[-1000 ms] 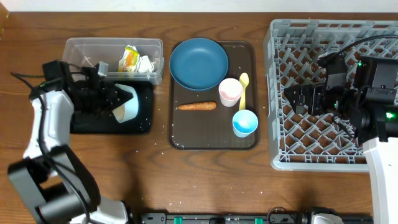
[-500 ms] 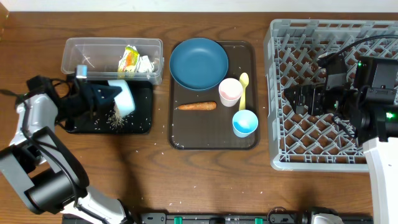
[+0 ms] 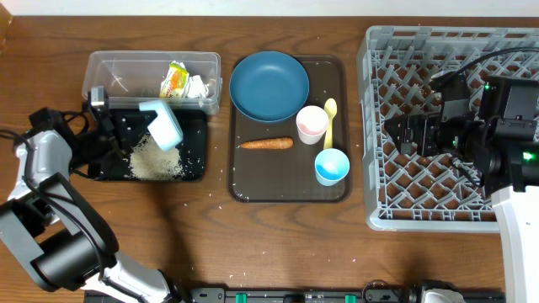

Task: Sort waste into correct bins and load items into the dishwasher rack
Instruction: 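Carry rice bowl left and tip rice onto black tray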

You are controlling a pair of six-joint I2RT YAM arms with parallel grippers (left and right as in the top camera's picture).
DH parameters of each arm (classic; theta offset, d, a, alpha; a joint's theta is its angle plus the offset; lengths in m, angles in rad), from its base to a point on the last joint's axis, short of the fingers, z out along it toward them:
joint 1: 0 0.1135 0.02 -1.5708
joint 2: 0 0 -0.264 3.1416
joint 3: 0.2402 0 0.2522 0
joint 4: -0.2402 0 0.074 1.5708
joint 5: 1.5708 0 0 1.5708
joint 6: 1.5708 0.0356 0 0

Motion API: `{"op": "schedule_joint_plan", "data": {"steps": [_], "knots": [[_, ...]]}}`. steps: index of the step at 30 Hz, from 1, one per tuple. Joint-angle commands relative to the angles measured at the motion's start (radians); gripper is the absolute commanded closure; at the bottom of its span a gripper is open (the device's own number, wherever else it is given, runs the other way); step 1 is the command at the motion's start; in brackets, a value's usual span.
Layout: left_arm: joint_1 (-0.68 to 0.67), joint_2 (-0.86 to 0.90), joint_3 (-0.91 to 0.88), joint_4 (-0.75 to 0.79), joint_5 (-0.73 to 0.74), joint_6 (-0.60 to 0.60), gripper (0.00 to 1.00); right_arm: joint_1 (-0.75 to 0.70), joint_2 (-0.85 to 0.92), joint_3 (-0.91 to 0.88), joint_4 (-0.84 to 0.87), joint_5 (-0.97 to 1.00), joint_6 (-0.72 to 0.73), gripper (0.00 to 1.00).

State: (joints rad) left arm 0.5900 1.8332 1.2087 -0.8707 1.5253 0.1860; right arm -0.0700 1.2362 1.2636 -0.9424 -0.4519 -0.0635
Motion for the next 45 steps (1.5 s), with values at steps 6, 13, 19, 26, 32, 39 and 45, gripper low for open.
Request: {"op": "schedule_joint_plan", "data": {"steps": [6,13,19,26,32,39,45], "knots": [[0.047,0.004,0.01,0.002,0.047,-0.081,0.94,-0.006,-0.005,0.015,0.001,-0.001,-0.013,0.05],[0.061,0.0,0.01,-0.009,0.047,-0.168,0.94,-0.006,-0.005,0.015,0.003,-0.001,-0.013,0.05],[0.064,0.0,0.01,0.023,0.047,-0.192,0.94,-0.006,-0.005,0.015,0.003,-0.001,-0.013,0.05],[0.063,0.0,0.01,0.022,0.048,-0.246,0.94,-0.006,-0.005,0.015,0.005,-0.001,-0.013,0.05],[0.061,-0.005,0.01,0.021,0.048,-0.301,0.94,-0.006,-0.005,0.015,0.011,-0.001,-0.013,0.05],[0.062,-0.005,0.01,0.056,0.047,-0.311,0.94,-0.006,-0.005,0.015,0.011,-0.001,-0.013,0.05],[0.06,-0.015,0.011,0.069,0.048,-0.41,0.94,-0.006,-0.005,0.015,0.01,-0.001,-0.013,0.05]]}}
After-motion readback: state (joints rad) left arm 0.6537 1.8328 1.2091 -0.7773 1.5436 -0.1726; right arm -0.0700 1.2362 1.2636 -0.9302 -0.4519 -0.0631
